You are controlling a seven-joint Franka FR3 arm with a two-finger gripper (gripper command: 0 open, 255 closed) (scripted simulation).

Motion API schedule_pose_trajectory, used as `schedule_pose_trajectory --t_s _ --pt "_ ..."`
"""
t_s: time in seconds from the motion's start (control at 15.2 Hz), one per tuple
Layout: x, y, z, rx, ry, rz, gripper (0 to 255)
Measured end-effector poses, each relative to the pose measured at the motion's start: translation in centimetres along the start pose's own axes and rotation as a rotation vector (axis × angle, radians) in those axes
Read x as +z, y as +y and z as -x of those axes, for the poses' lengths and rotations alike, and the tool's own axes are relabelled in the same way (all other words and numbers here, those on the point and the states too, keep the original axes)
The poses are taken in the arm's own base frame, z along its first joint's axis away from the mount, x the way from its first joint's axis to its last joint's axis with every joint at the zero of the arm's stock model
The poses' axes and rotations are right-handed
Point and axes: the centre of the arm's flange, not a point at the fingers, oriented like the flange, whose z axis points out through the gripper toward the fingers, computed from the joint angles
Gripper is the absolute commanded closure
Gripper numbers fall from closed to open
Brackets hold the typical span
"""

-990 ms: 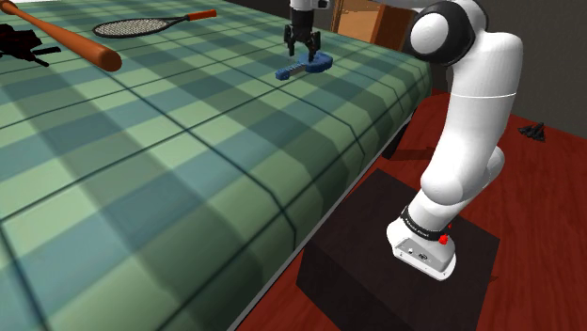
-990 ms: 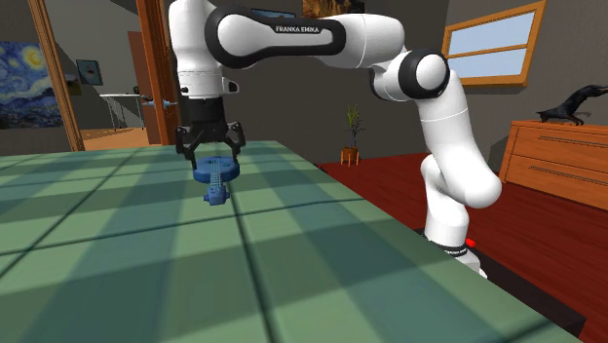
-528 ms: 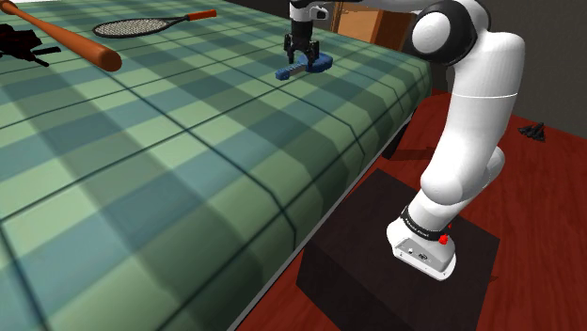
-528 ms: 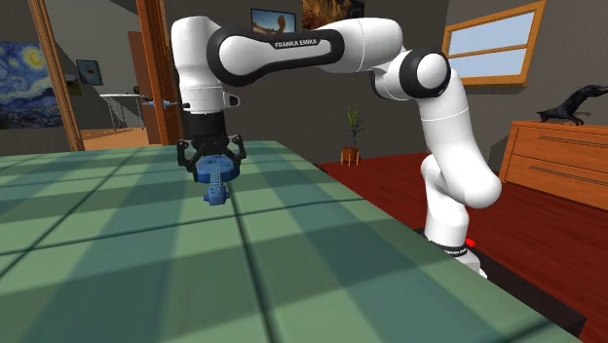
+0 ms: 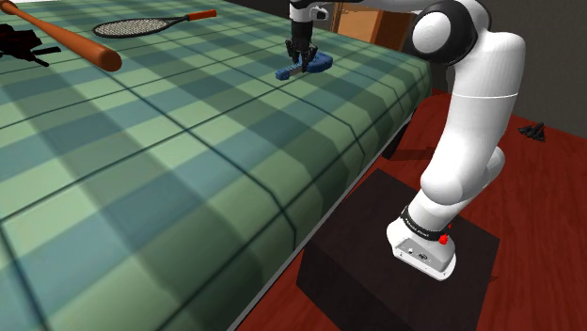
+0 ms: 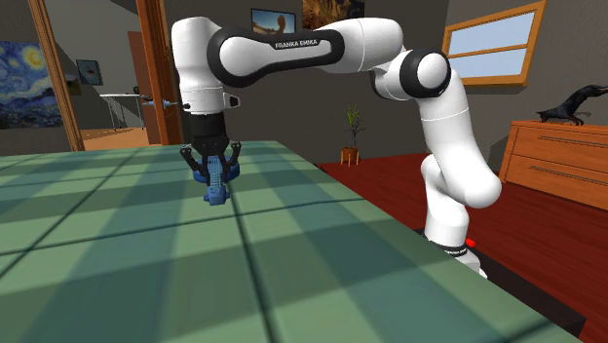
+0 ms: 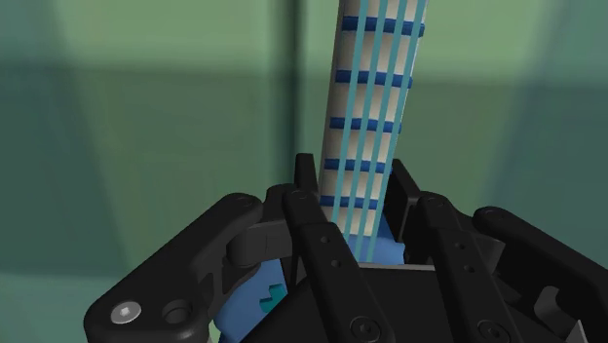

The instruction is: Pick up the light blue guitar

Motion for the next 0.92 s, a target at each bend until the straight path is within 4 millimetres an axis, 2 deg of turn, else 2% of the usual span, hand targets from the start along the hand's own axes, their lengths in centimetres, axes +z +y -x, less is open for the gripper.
schedule_pose_trajectory --t_s 0.26,0.92 --pt "-0.5 0.1 -0.1 0.000 0.000 0.001 255" --pt "-5.6 0.2 -0.5 0.000 0.000 0.002 255"
